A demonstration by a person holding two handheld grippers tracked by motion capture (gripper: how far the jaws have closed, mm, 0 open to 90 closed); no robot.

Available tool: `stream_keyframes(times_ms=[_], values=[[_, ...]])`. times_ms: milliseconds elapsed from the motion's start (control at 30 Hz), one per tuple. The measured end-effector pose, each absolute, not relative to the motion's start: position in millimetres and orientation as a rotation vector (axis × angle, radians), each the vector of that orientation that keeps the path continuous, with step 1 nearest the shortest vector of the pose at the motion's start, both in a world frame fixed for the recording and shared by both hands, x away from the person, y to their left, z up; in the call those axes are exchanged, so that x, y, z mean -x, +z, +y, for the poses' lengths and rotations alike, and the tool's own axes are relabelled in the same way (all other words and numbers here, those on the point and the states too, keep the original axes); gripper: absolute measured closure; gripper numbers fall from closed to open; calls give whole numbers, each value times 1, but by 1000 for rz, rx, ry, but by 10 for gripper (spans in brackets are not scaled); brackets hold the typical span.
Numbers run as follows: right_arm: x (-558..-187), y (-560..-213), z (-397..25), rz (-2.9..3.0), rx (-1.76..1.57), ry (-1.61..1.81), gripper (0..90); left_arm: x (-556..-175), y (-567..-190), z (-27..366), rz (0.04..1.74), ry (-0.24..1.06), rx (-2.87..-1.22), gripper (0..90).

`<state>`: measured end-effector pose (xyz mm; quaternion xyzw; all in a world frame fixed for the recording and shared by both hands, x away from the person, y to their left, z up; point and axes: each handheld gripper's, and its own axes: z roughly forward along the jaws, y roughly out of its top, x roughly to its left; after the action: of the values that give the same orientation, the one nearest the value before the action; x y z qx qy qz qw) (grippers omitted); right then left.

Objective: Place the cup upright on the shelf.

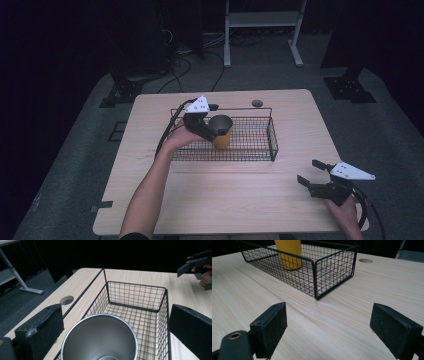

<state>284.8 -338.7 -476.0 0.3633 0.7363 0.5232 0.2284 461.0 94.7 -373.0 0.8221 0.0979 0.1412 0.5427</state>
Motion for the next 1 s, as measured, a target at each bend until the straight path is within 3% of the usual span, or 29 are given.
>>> stream_keyframes(times_ms=[1000], values=[[-285, -476, -338, 2028, -1002, 1438, 131, -433, -376, 106, 264, 334, -1901, 0]])
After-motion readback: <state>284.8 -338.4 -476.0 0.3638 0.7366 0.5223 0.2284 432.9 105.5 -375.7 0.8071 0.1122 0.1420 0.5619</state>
